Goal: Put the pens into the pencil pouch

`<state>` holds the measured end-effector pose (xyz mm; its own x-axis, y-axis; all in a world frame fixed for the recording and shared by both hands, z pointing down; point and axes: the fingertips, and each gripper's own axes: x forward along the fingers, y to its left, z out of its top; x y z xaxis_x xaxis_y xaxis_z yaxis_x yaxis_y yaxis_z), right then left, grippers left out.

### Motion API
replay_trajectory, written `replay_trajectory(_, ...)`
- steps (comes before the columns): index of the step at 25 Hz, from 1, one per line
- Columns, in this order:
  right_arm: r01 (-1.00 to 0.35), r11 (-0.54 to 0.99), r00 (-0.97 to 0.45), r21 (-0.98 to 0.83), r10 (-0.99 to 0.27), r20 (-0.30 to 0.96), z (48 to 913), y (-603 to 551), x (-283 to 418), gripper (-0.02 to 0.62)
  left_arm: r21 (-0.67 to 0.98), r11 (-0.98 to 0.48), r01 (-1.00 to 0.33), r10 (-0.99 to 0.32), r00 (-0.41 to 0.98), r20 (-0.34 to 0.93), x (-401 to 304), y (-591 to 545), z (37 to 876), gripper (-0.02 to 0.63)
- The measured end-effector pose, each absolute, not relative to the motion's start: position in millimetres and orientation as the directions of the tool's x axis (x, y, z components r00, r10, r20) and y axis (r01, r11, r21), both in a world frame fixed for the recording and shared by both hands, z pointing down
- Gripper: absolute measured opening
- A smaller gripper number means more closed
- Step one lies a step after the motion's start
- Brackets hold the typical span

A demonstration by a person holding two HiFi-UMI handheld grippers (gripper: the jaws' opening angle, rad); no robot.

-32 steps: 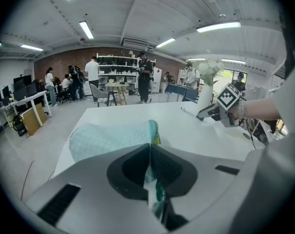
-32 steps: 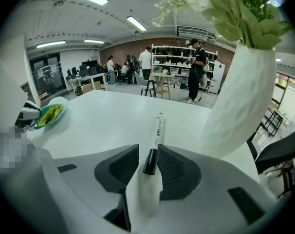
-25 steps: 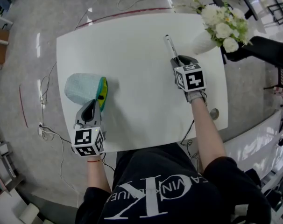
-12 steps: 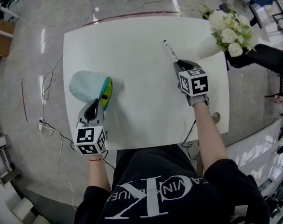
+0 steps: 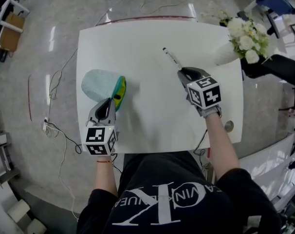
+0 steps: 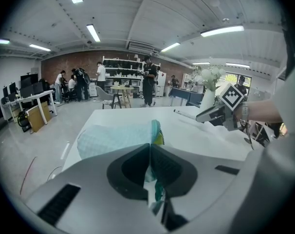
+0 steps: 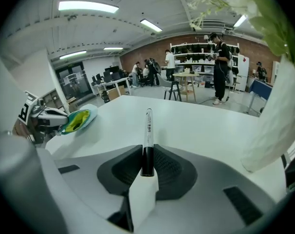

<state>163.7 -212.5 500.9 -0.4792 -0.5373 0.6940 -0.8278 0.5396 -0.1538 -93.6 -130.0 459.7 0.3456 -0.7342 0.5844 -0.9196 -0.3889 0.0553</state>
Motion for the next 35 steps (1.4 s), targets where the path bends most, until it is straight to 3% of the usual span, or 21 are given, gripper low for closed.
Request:
replay_trajectory(21,-0.511,0.827,-0.707,-0.235,-0.249,0.662,466.0,-139.5,24.3,0.081,0.068,-0.382,-0.922,-0.735,0.347,0.582,-110.5,-138.4,458.7,0.011)
replay_trajectory(35,-0.425,0.861,-0.704,-0.278,-0.121,0.7,482.0,-108.6,-9.3,0.081,0.069,-0.369,-0.927,-0.735,0.336,0.588,-119.4,-134.4,461.1,0.011)
